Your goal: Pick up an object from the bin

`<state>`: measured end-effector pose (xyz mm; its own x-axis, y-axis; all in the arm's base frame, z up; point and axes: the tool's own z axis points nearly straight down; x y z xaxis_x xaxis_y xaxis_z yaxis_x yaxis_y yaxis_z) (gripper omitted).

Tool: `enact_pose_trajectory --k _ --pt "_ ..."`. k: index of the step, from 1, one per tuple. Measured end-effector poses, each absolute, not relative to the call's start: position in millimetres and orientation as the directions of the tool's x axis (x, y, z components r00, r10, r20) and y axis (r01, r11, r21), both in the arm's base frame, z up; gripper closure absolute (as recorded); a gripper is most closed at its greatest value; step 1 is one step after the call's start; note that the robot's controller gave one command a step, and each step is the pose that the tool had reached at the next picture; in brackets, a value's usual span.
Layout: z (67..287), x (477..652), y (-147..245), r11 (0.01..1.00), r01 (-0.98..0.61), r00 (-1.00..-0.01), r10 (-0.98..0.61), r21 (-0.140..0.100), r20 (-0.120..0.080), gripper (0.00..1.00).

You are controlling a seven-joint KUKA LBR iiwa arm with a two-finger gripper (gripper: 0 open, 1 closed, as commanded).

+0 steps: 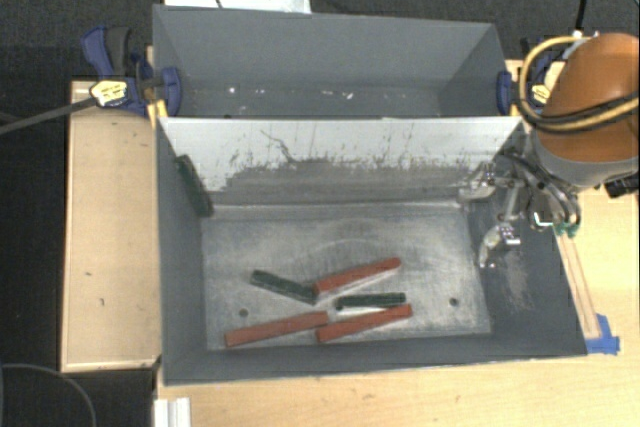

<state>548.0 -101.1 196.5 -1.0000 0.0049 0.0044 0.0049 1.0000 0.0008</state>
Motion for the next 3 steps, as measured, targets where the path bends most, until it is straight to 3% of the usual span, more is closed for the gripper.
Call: enact_pose_trajectory --k 1,2,3 --pt "200.6 549.8 -100.8 1.0 0.002 -1.0 0.002 -0.001 -0.003 0.0" --pt "146.1 546.8 -80.9 0.999 0.035 -0.999 0.035 0.0 -0.009 0.0" --pt "82.1 538.7 -57.5 0.998 0.066 -0.998 0.066 0.003 0.006 0.0"
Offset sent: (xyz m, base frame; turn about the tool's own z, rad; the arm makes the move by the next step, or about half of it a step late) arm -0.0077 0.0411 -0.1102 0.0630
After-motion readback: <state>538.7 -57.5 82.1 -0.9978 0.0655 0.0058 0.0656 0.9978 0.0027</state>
